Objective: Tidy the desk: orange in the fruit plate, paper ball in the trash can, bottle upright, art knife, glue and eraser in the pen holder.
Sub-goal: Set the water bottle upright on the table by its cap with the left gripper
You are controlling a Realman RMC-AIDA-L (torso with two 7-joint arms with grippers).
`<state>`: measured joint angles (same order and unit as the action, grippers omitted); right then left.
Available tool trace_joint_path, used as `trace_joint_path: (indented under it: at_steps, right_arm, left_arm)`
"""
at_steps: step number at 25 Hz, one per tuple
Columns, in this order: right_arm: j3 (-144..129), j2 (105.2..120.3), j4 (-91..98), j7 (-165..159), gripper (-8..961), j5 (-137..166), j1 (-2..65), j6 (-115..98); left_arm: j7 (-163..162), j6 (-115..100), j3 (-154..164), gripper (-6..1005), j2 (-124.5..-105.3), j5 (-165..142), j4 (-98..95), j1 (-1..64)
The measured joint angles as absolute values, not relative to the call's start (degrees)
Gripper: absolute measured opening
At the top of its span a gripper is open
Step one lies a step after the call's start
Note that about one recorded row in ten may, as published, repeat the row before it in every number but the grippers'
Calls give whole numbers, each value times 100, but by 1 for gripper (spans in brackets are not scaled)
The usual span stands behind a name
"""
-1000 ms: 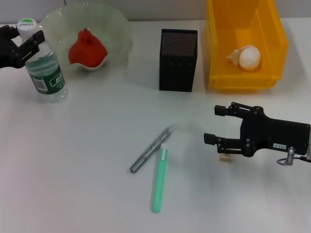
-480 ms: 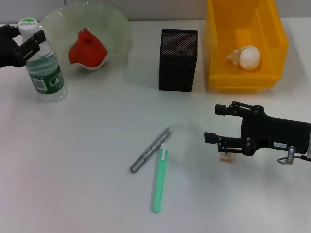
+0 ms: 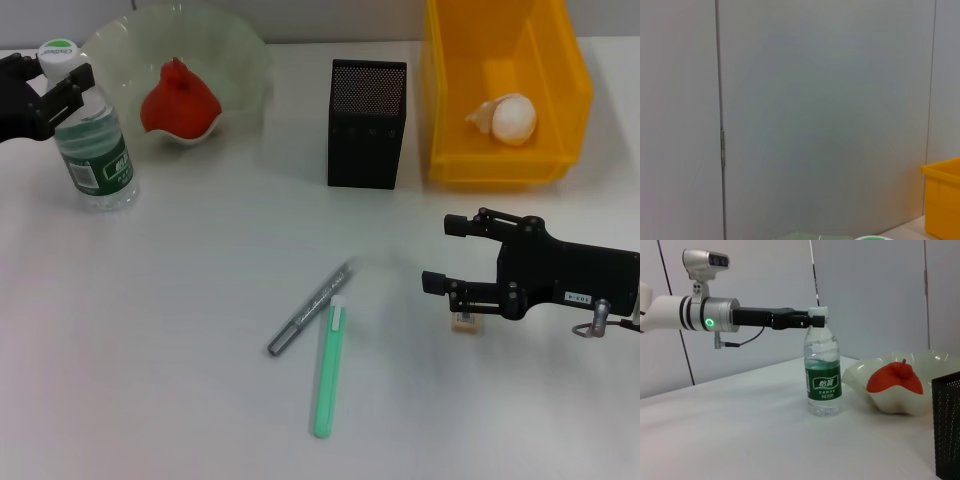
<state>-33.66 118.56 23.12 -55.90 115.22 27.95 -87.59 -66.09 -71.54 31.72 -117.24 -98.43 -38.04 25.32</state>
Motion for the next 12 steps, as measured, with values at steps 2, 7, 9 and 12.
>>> trace_joint_path:
  at_steps: [2,7,9,12]
  right_arm:
    - [-3366,11856,2312,-5590,819,11522,2795,-8759]
    - [-3366,11856,2311,-5590,818,11522,2795,-8761]
    - [-3366,11856,2311,-5590,818,11522,2795,-8762]
    - [-3366,11856,2314,-5596,818,11522,2795,-8764]
  left_arm:
    - [-6609,-7153,3168,498,-11725,-9836,-3803,2521]
    - [-6615,-7155,3167,504,-11724,-9823,-3805,2504]
    - [-6631,-7161,3178,507,-11724,-9822,-3805,2499]
    - [-6656,-7197,3175,511,-11724,-9822,-3806,2494]
